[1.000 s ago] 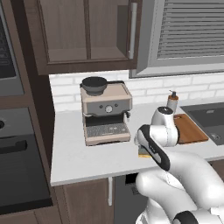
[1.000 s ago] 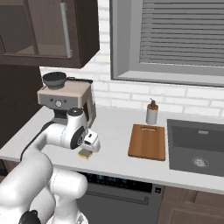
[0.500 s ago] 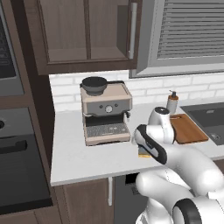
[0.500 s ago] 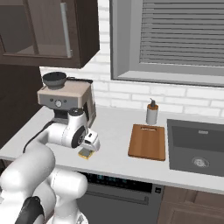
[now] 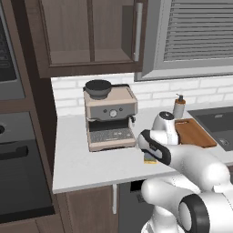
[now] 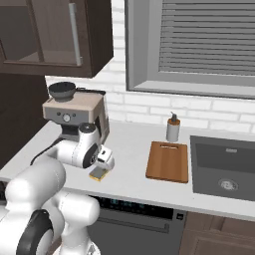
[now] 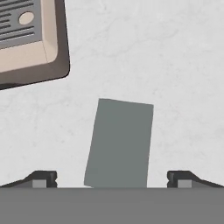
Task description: Pick up the sponge from the counter and clean the cutting board by briefly scrubbing or pressing down on the cutting board. Once finished, release the sponge.
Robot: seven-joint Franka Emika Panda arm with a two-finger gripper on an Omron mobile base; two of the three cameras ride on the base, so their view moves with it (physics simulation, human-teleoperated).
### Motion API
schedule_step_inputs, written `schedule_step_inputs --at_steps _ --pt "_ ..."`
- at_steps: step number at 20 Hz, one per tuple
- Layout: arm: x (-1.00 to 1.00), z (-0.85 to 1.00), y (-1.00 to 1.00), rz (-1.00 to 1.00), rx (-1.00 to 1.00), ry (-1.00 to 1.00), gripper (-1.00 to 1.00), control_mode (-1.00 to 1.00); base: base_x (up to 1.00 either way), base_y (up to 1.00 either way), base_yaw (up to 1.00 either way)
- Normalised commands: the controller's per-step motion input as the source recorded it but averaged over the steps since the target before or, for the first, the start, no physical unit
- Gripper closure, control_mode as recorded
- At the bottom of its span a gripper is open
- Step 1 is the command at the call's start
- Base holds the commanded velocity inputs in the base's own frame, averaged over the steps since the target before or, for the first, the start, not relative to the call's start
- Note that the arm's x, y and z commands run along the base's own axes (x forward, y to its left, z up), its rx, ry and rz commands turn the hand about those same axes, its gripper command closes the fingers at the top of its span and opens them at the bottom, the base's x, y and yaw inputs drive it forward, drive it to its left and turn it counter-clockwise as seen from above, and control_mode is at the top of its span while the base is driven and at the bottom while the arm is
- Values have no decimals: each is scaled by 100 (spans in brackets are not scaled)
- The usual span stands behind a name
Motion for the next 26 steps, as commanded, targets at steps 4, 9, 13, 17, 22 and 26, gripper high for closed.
schedule_step_inputs --at_steps 4,9,13,17,22,26 --pt "-5 -58 4 0 0 -11 -100 -100 0 0 0" --pt "-31 -75 0 0 0 -9 -100 -100 0 0 0" --pt "-41 -68 0 0 0 -8 -100 -100 0 0 0" --pt "-17 -69 6 0 0 -3 -100 -100 0 0 0" --pt "-10 -83 25 0 0 -2 -100 -100 0 0 0" --pt "-14 -86 33 0 0 -4 100 -100 0 0 0"
